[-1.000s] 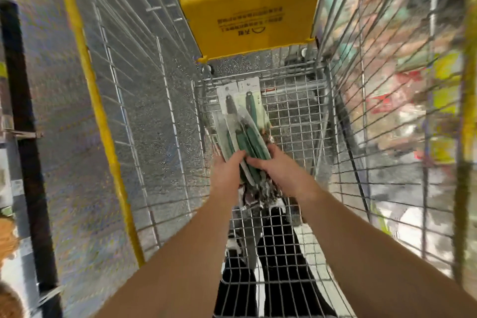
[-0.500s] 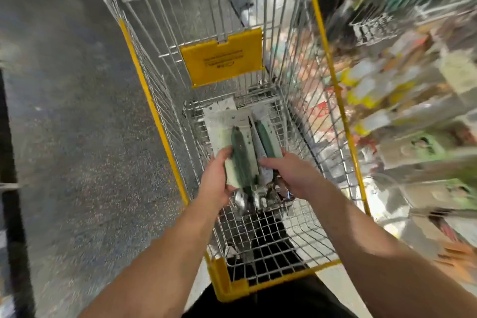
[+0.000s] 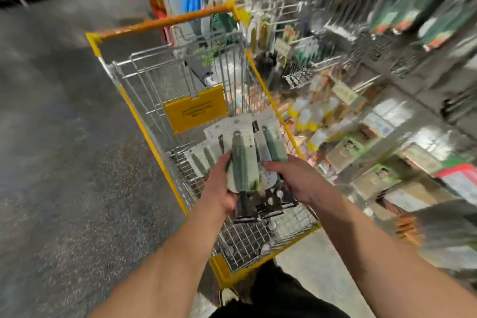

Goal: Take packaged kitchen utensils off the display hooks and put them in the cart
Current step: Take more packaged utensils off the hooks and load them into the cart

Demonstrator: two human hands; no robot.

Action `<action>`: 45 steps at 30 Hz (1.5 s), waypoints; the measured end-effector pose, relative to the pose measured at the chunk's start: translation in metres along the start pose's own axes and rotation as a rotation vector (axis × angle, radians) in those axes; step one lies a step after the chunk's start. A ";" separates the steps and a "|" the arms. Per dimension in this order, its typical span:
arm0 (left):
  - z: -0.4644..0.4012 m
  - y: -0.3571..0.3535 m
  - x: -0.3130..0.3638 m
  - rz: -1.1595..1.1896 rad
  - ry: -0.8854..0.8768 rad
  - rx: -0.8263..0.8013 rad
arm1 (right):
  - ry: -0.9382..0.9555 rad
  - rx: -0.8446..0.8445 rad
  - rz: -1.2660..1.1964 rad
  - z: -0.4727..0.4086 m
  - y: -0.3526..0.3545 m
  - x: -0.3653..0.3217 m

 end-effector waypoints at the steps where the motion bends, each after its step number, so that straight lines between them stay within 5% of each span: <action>1: 0.009 -0.010 0.000 -0.039 -0.019 -0.020 | 0.018 0.018 -0.013 0.006 0.008 -0.004; 5: 0.047 -0.045 0.000 -0.148 -0.079 -0.090 | 0.075 0.127 0.023 0.033 0.044 -0.017; 12: 0.128 -0.122 -0.028 -0.268 -0.062 -0.291 | 0.103 0.250 -0.270 0.104 0.130 -0.021; 27: 0.293 -0.260 -0.200 -0.399 -0.086 -0.472 | 0.257 0.590 -0.270 0.284 0.348 0.051; 45: 0.396 -0.326 -0.272 -0.409 -0.090 -0.584 | 0.419 0.752 -0.279 0.393 0.457 0.083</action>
Point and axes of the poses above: each hand's wrist, its own z-axis away from the middle knuckle, its own y-axis out of the back of the hand, x = y × z, the point moved 1 cm from there along -z, towards the middle knuckle, and after that the axes turned 8 degrees about x, right-handed, at the moved point
